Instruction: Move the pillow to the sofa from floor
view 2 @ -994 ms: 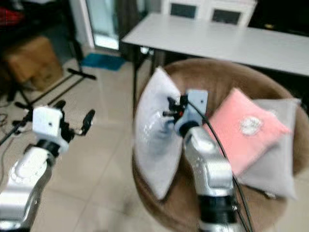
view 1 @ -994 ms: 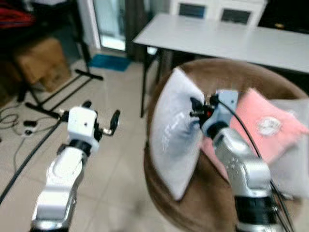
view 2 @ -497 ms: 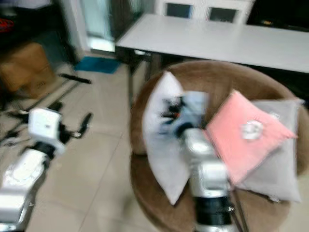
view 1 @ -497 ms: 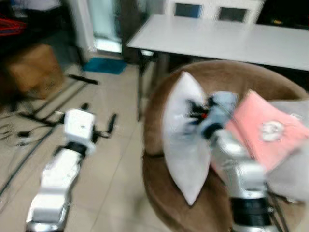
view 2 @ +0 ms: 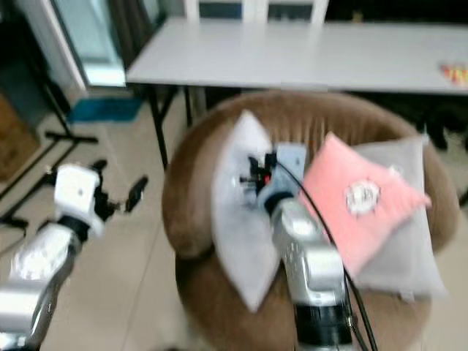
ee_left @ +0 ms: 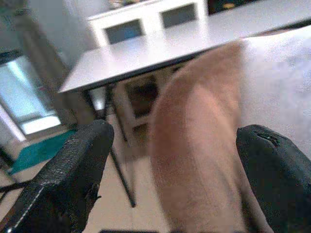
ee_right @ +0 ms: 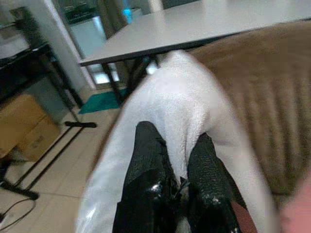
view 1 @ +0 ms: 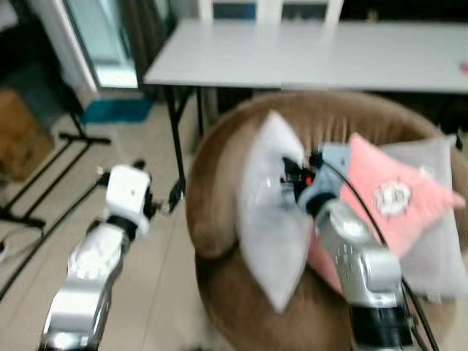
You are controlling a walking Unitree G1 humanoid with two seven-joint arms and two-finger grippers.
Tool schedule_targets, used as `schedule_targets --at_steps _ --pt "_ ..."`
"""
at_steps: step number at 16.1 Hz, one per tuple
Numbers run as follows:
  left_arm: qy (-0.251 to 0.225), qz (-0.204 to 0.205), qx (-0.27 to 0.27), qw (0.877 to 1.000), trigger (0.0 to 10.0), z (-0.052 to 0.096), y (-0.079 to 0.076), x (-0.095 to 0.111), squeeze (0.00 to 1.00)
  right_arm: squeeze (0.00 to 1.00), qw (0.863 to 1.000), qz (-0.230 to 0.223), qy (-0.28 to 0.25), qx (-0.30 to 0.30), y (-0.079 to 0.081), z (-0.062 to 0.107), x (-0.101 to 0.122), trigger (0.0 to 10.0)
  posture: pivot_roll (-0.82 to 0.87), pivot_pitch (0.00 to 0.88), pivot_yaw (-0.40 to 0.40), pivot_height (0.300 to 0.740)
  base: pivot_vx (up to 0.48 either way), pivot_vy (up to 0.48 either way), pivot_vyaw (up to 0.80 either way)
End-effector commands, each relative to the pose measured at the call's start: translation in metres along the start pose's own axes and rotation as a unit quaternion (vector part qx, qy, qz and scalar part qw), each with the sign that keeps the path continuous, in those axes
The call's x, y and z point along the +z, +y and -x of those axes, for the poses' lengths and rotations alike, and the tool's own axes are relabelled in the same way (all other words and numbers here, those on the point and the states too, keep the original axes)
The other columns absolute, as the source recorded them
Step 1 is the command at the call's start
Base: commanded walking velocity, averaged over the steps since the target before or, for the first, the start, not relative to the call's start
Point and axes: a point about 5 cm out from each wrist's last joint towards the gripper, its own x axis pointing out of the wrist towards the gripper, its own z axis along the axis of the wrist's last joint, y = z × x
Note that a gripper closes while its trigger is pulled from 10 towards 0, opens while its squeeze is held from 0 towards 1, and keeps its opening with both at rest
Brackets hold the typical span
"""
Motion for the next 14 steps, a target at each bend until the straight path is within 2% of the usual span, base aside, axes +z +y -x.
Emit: schedule_targets --at_steps 1,4,8,12,14 --pt "0.003 -0.001 -0.029 1.0 10.0 -0.002 -0.007 0.001 0.0 0.0 1.0 0.008 -0.03 -0.004 -0.004 0.003 0.013 10.0 -0.05 0.0 0.051 0.74 0.0 0.0 0.0" --pt "0.02 -0.009 -0.064 0.998 10.0 0.0 -0.008 -0.003 0.0 0.0 1.0 0.008 -0.03 0.001 -0.001 -0.002 0.014 10.0 -0.05 0.0 0.051 0.74 0.0 0.0 0.0" --pt "0.035 -0.03 -0.135 0.99 10.0 0.0 -0.007 -0.003 0.0 0.0 0.999 0.016 -0.029 0.031 0.006 -0.022 0.017 10.0 -0.04 0.0 0.042 0.74 0.0 0.0 0.0" --pt "0.034 -0.036 -0.128 0.991 10.0 0.002 -0.001 -0.002 0.0 0.0 0.998 0.027 -0.036 0.053 0.012 -0.034 0.025 10.0 -0.03 0.0 0.033 0.74 0.0 0.0 0.0" --pt "0.035 -0.031 -0.118 0.992 10.0 0.006 -0.001 -0.003 0.0 0.0 0.997 0.022 -0.042 0.056 0.013 -0.035 0.026 10.0 -0.02 0.0 0.021 0.74 0.0 0.0 0.0"
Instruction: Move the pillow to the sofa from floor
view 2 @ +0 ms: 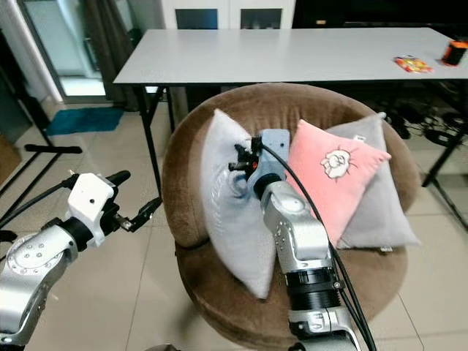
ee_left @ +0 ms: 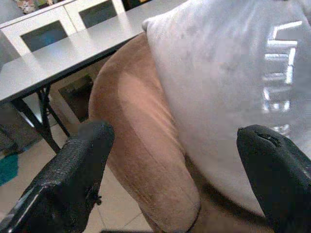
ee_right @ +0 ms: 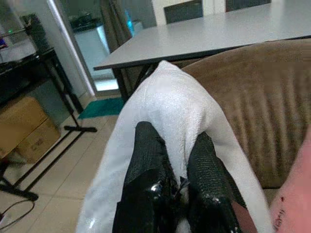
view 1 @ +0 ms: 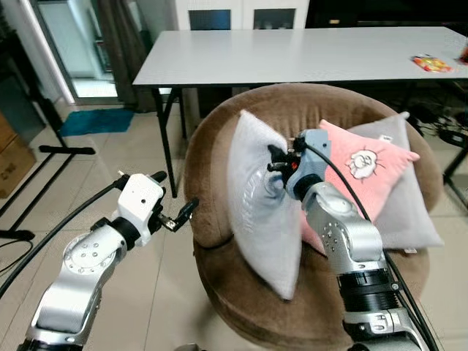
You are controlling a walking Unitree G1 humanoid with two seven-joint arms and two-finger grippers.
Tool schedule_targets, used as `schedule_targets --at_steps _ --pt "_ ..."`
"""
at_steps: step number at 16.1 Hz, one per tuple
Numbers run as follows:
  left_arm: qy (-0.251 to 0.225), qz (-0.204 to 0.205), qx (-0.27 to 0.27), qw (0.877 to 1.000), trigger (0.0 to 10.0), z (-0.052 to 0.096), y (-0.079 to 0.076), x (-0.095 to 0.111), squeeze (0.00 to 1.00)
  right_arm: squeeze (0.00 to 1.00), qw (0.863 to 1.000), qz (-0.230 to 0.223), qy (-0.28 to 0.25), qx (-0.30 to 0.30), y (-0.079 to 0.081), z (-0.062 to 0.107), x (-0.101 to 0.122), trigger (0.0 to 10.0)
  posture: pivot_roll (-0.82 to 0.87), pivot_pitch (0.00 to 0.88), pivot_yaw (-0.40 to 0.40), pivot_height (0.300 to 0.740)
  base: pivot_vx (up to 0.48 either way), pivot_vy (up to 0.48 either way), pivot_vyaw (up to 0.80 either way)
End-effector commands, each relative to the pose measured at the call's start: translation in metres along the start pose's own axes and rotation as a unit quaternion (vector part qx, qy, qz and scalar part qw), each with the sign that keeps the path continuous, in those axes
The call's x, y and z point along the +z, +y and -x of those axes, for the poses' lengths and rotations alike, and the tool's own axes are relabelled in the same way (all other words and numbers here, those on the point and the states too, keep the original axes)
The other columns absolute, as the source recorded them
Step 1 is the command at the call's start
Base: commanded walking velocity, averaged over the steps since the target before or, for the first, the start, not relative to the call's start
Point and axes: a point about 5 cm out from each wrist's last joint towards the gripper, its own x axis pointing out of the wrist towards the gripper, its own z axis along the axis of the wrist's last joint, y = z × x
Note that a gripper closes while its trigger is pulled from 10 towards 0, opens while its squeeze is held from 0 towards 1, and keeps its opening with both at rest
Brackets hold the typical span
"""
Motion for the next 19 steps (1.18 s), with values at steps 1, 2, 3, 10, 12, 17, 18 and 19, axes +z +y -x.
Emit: schedule_targets --at_steps 1,2,3,10,12,17,18,19 --pt "-0.007 0.004 0.009 1.0 10.0 0.002 0.002 0.003 0.0 0.0 0.999 0.009 -0.044 0.015 0.005 -0.003 0.019 10.0 -0.02 0.0 0.021 0.74 0.0 0.0 0.0" --pt "-0.008 0.005 0.009 1.0 10.0 0.002 0.0 0.003 0.0 0.0 0.999 0.008 -0.046 0.016 0.006 -0.004 0.02 10.0 -0.02 0.0 0.021 0.74 0.0 0.0 0.0" --pt "-0.007 0.005 0.008 1.0 10.0 0.002 -0.001 0.002 0.0 0.0 0.999 0.008 -0.048 0.016 0.006 -0.005 0.021 10.0 -0.02 0.0 0.021 0.74 0.0 0.0 0.0" --pt "-0.009 0.004 0.012 1.0 10.0 0.001 -0.002 0.002 0.0 0.0 0.998 0.004 -0.057 0.03 0.01 -0.013 0.025 10.0 -0.02 0.0 0.006 0.74 0.0 0.0 0.0" --pt "-0.008 0.002 0.002 1.0 10.0 0.001 -0.002 0.002 0.0 0.0 0.997 0.005 -0.065 0.042 0.012 -0.021 0.03 10.0 -0.02 0.0 0.009 0.74 0.0 0.0 0.0" --pt "0.019 0.011 -0.07 0.997 10.0 0.004 -0.012 -0.003 0.0 0.0 0.995 0.019 -0.063 0.079 0.017 -0.046 0.042 10.0 -0.01 0.0 0.007 0.74 0.0 0.0 0.0" --pt "0.022 0.01 -0.073 0.997 10.0 0.006 -0.012 -0.003 0.0 0.0 0.995 0.021 -0.058 0.079 0.016 -0.053 0.044 10.0 -0.01 0.0 0.005 0.74 0.0 0.0 0.0" --pt "0.025 0.009 -0.075 0.997 10.0 0.006 -0.012 -0.004 0.0 0.0 0.995 0.025 -0.055 0.077 0.015 -0.056 0.045 10.0 -0.01 0.0 0.004 0.74 0.0 0.0 0.0"
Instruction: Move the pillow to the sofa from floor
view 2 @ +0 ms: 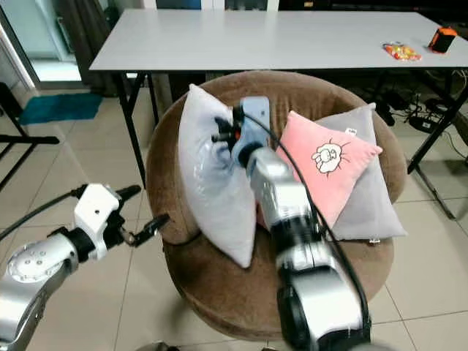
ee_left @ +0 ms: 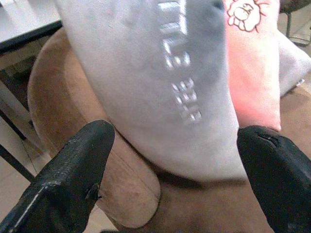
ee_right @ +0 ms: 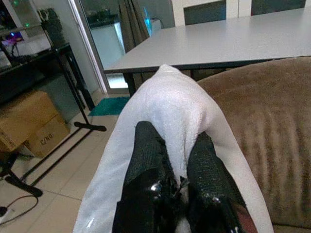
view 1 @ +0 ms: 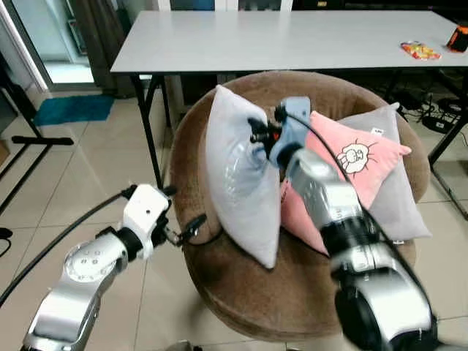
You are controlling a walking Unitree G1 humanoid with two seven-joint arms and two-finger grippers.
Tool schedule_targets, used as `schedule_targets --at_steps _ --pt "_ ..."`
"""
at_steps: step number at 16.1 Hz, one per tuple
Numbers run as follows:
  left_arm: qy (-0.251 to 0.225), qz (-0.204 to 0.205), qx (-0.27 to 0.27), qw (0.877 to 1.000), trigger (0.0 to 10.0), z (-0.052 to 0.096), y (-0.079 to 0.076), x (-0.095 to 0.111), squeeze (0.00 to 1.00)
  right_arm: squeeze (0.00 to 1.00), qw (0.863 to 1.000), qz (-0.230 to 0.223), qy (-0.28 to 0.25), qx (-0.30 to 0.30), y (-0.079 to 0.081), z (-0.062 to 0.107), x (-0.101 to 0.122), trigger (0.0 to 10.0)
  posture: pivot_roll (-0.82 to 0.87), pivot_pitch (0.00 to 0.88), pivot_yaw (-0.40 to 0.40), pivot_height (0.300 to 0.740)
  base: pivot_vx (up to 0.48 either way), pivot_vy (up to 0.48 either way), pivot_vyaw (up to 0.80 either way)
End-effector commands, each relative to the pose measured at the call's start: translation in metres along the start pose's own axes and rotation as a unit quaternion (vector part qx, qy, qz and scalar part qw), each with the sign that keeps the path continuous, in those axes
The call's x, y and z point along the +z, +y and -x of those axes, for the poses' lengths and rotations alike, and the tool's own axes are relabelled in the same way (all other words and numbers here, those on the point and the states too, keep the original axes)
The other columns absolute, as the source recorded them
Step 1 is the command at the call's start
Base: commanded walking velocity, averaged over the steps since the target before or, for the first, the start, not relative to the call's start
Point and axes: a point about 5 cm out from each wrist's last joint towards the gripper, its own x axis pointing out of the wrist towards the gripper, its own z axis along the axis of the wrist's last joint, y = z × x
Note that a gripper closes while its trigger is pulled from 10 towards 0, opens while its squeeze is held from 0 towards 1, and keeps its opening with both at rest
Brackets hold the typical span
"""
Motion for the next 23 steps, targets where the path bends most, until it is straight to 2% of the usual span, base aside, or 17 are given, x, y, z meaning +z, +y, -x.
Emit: schedule_targets --at_steps 1,3,5,6,7,9,11,12,15,16,17,18,19,20,21,23 --pt "0.004 -0.008 -0.015 1.0 10.0 0.002 -0.003 0.003 0.0 0.0 1.0 0.013 -0.028 0.003 -0.001 -0.005 0.014 10.0 0.0 0.0 0.003 0.74 0.0 0.0 0.0" --pt "0.009 -0.006 -0.027 1.0 10.0 0.004 -0.008 0.002 0.0 0.0 0.999 0.035 -0.006 -0.009 -0.006 -0.011 0.009 10.0 0.01 0.0 0.0 0.74 0.0 0.0 0.0" --pt "0.019 -0.006 -0.041 0.999 10.0 0.008 -0.012 0.001 0.0 0.0 0.997 0.042 0.039 -0.042 -0.015 -0.012 -0.005 10.0 0.03 0.0 -0.006 0.74 0.0 0.0 0.0" --pt "0.022 -0.006 -0.043 0.999 10.0 0.009 -0.013 0.001 0.0 0.62 0.996 0.043 0.051 -0.058 -0.019 -0.012 -0.008 10.0 0.03 0.0 -0.007 0.74 0.0 0.0 0.0" --pt "0.026 -0.006 -0.045 0.999 10.0 0.012 -0.014 0.0 0.0 1.0 0.993 0.055 0.07 -0.082 -0.025 -0.01 -0.014 10.0 0.04 0.0 -0.014 0.74 0.0 0.0 0.0" --pt "0.032 -0.005 -0.043 0.999 10.0 0.015 -0.015 0.0 0.0 1.0 0.979 0.114 0.093 -0.144 -0.043 -0.003 -0.017 10.0 0.05 0.0 -0.032 0.74 0.0 0.0 0.0" --pt "0.033 -0.003 -0.038 0.999 10.0 0.016 -0.016 0.0 0.0 1.0 0.97 0.136 0.089 -0.181 -0.054 0.0 -0.011 10.0 0.06 0.0 -0.043 0.74 0.0 0.0 0.0" --pt "0.033 -0.002 -0.031 0.999 10.0 0.017 -0.016 -0.001 0.0 1.0 0.953 0.18 0.073 -0.231 -0.066 0.003 0.001 10.0 0.06 0.0 -0.048 0.74 0.0 0.0 0.0" --pt "0.033 0.0 -0.016 0.999 10.0 0.018 -0.016 -0.002 0.0 1.0 0.934 0.186 0.027 -0.305 -0.086 0.009 0.032 10.0 0.05 0.0 -0.057 0.74 0.0 0.0 0.0" --pt "0.033 0.0 -0.01 0.999 10.0 0.018 -0.015 -0.003 0.0 1.0 0.932 0.172 0.011 -0.319 -0.091 0.011 0.041 10.0 0.05 0.0 -0.058 0.74 0.0 0.0 0.0" --pt "0.032 0.0 -0.006 0.999 10.0 0.017 -0.015 -0.003 0.0 0.16 0.938 0.146 0.002 -0.316 -0.093 0.012 0.044 10.0 0.05 0.0 -0.06 0.74 0.0 0.0 0.0" --pt "0.03 0.002 0.002 1.0 10.0 0.017 -0.015 -0.003 0.0 0.0 0.949 0.104 -0.009 -0.298 -0.093 0.012 0.046 10.0 0.05 0.0 -0.061 0.74 0.0 0.0 0.0" --pt "0.03 0.003 0.005 1.0 10.0 0.016 -0.015 -0.003 0.0 0.0 0.951 0.09 -0.011 -0.294 -0.094 0.012 0.045 10.0 0.04 0.0 -0.059 0.74 0.0 0.0 0.0" --pt "0.033 0.002 0.021 0.999 10.0 0.014 -0.014 -0.006 0.0 0.0 0.962 0.064 -0.01 -0.265 -0.094 0.013 0.038 10.0 0.03 0.0 -0.054 0.74 0.0 0.0 0.0" --pt "0.033 0.003 0.025 0.999 10.0 0.014 -0.014 -0.006 0.0 0.0 0.964 0.06 -0.01 -0.257 -0.094 0.013 0.037 10.0 0.03 0.0 -0.052 0.74 0.0 0.0 0.0" --pt "0.022 0.013 0.084 0.996 10.0 0.011 -0.006 -0.004 0.0 0.0 0.972 0.027 -0.013 -0.233 -0.098 0.02 0.018 10.0 0.01 0.0 -0.036 0.74 0.0 0.0 0.0"
